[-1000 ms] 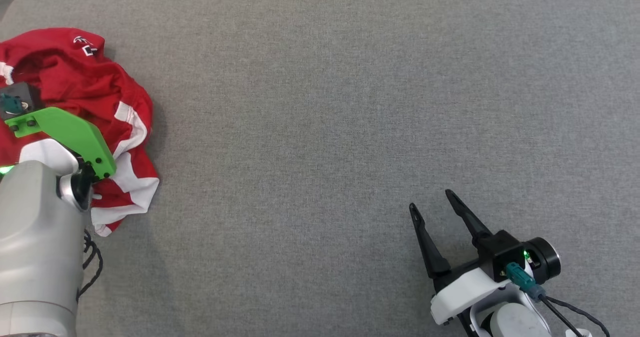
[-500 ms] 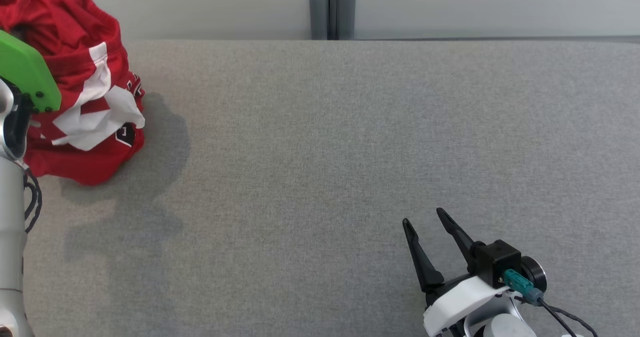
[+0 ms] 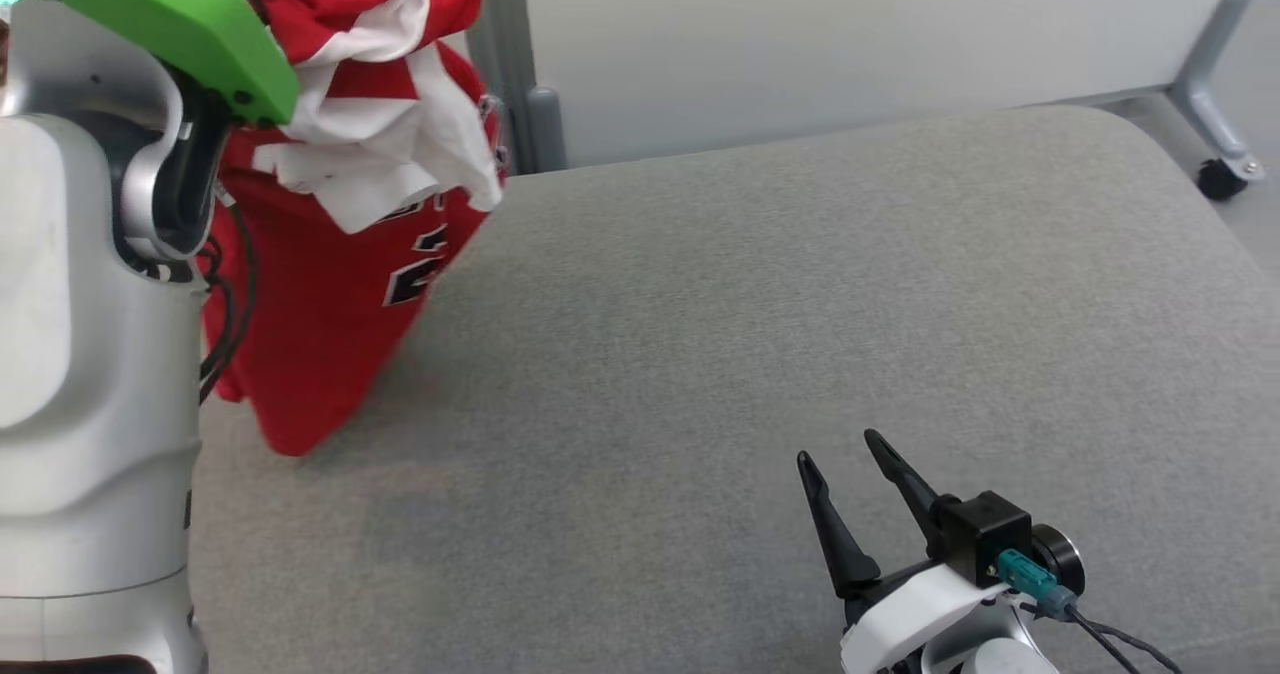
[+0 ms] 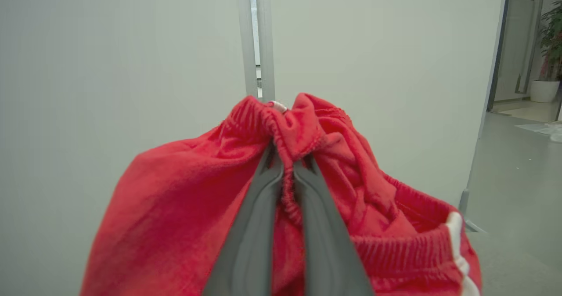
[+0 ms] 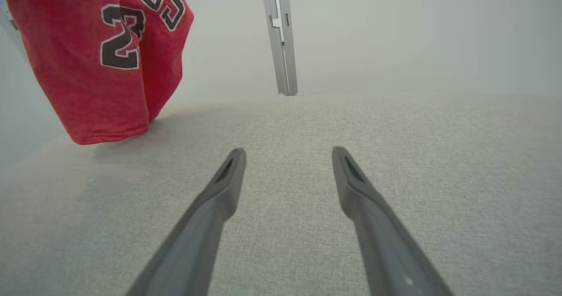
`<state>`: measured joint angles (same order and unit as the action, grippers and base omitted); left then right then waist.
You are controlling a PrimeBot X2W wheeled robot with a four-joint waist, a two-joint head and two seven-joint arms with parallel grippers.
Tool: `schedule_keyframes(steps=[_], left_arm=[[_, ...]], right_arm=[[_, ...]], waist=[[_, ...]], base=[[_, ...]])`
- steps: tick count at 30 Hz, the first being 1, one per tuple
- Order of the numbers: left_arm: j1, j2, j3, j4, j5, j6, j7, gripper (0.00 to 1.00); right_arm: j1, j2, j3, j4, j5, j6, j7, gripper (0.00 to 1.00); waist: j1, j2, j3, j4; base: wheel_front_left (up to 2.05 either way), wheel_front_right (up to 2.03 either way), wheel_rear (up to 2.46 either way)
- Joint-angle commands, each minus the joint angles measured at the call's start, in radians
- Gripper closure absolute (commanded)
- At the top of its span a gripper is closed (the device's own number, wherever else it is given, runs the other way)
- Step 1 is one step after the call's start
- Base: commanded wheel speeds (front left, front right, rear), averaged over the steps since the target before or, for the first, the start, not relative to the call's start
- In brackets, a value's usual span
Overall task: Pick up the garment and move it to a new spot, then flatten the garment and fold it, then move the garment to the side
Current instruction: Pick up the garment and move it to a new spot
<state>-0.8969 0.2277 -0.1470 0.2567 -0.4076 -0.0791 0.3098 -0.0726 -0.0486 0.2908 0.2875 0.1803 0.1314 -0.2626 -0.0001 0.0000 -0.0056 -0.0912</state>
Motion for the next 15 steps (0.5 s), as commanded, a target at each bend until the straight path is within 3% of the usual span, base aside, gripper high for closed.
schedule_keyframes(steps=[1,9,15], left_arm=[[0.007,-0.015,-0.006,-0.015,0.002,0.011,-0.012,1.00],[0.090,-0.074,-0.085,0.022,0.041,0.045,-0.018,1.00],[0.215,-0.112,-0.159,0.187,0.048,0.035,-0.027,1.00]], right_arm=[[-0.010,-0.003,0.000,0.003,-0.008,-0.001,-0.003,0.00],[-0.017,-0.003,-0.010,0.006,-0.013,-0.001,-0.003,0.00],[-0.023,-0.002,-0.014,-0.003,-0.005,-0.001,-0.003,0.00]], waist=[[0.0001,0.0000,-0.004,-0.142],[0.0001,0.0000,0.038,-0.253],[0.0001,0.0000,0.073,-0.294]], base=[[0.00,0.00,0.00],[0.00,0.00,0.00],[0.00,0.00,0.00]])
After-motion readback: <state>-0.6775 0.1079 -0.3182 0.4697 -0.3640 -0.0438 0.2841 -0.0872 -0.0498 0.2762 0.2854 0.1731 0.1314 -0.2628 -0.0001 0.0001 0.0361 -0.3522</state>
